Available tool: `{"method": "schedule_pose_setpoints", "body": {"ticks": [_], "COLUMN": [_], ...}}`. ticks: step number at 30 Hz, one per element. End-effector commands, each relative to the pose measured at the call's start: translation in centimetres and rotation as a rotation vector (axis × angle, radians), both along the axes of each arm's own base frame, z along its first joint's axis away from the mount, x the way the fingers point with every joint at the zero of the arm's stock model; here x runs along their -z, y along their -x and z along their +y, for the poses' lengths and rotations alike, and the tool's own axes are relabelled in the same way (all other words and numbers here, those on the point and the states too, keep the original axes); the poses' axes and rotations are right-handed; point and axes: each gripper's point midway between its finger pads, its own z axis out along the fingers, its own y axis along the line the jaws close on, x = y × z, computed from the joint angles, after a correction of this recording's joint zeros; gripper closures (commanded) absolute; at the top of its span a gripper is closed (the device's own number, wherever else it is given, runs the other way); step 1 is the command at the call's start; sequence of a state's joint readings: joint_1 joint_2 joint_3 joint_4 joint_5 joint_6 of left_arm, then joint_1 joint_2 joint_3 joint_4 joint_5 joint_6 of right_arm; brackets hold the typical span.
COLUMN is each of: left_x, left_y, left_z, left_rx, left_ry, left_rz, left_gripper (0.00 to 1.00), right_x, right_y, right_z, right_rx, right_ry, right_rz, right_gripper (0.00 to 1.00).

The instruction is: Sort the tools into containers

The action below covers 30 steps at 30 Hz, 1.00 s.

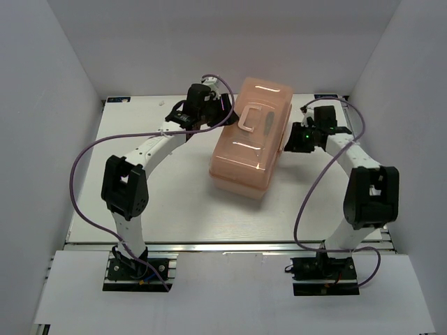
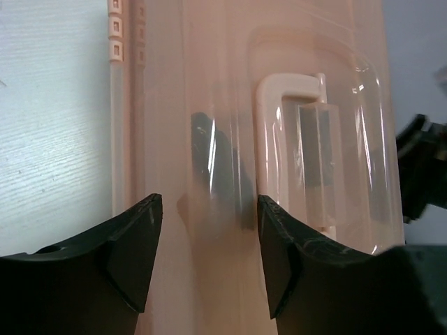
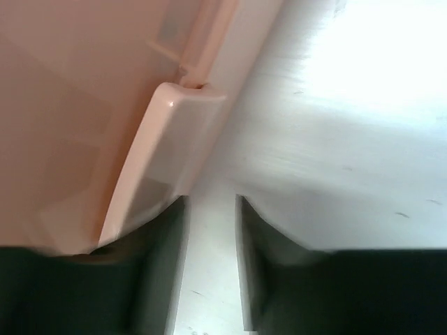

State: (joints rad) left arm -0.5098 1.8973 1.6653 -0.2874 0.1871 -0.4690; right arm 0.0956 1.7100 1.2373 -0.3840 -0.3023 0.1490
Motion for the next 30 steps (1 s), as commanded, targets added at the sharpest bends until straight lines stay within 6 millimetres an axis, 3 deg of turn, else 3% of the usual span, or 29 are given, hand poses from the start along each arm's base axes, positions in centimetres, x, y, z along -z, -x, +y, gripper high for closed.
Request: {"method": "schedule_pose_setpoints", "body": {"ticks": [1,4,8,9,10,11,12,13,16,17,18,19,20,21,23,24,25,27,29,30], "left_x": [1.9,-0.5,-4.3,-6.1,-5.6,-8.0,-8.7,-9.9,-12.5,-11.5,-13.3,-13.5,-12.0,-13.5,-13.8,-12.5,-13.9,-13.0,-13.7,-12.9], "left_y": [1.7,-0.1,-1.3,-1.3,-1.5,-0.8,-0.5,-0.2,2.5,3.3,4.6,5.4,6.4,7.9,9.5,10.3,11.7,13.0,14.8,15.3], "left_z": [2.4,3.8,6.6,7.9,8.5,9.3,10.0,10.4,11.3,11.3,11.6,11.6,11.5,11.9,12.4,12.7,13.4,14.1,15.1,15.3], "left_rx": [-0.042,-0.086,-0.167,-0.196,-0.213,-0.223,-0.231,-0.234,-0.209,-0.194,-0.178,-0.166,-0.139,-0.134,-0.133,-0.133,-0.140,-0.155,-0.171,-0.171], "left_ry": [-0.048,-0.024,0.007,0.020,0.011,0.029,0.024,0.034,0.058,0.056,0.080,0.089,0.091,0.113,0.131,0.123,0.141,0.134,0.145,0.139], "left_rz": [0.148,0.099,0.011,-0.032,-0.031,-0.088,-0.115,-0.157,-0.251,-0.242,-0.292,-0.298,-0.274,-0.314,-0.333,-0.319,-0.360,-0.359,-0.385,-0.373], "left_gripper": [0.33,0.31,0.30,0.29,0.29,0.27,0.25,0.20,0.09,0.09,0.07,0.07,0.04,0.03,0.02,0.02,0.02,0.02,0.02,0.02], "right_x": [-4.4,-6.0,-8.1,-9.6,-10.6,-11.3,-12.6,-14.3,-17.8,-18.4,-19.9,-20.0,-20.3,-20.2,-20.7,-20.3,-20.5,-20.1,-20.3,-20.5], "right_y": [-0.3,0.6,2.0,2.4,2.6,2.8,2.9,3.2,3.9,4.2,4.3,4.6,4.8,4.8,5.2,5.1,5.2,5.6,5.8,5.9], "right_z": [-2.7,-3.8,-4.2,-4.0,-4.0,-4.0,-3.8,-3.6,-2.9,-2.6,-2.1,-2.0,-1.8,-1.7,-1.7,-1.7,-1.8,-1.8,-1.8,-1.8], "right_rx": [-0.047,-0.083,-0.144,-0.172,-0.178,-0.180,-0.185,-0.191,-0.181,-0.188,-0.199,-0.187,-0.151,-0.145,-0.105,-0.093,-0.084,-0.064,-0.060,-0.057], "right_ry": [0.086,0.125,0.153,0.164,0.169,0.171,0.165,0.161,0.107,0.090,0.063,0.045,0.007,-0.005,-0.034,-0.038,-0.041,-0.053,-0.057,-0.057], "right_rz": [-0.176,-0.227,-0.284,-0.341,-0.373,-0.398,-0.436,-0.484,-0.544,-0.546,-0.567,-0.539,-0.509,-0.484,-0.426,-0.394,-0.381,-0.334,-0.329,-0.336], "right_gripper": [0.51,0.36,0.32,0.31,0.28,0.20,0.11,0.11,0.11,0.11,0.11,0.11,0.11,0.11,0.11,0.11,0.11,0.11,0.11,0.11]}}
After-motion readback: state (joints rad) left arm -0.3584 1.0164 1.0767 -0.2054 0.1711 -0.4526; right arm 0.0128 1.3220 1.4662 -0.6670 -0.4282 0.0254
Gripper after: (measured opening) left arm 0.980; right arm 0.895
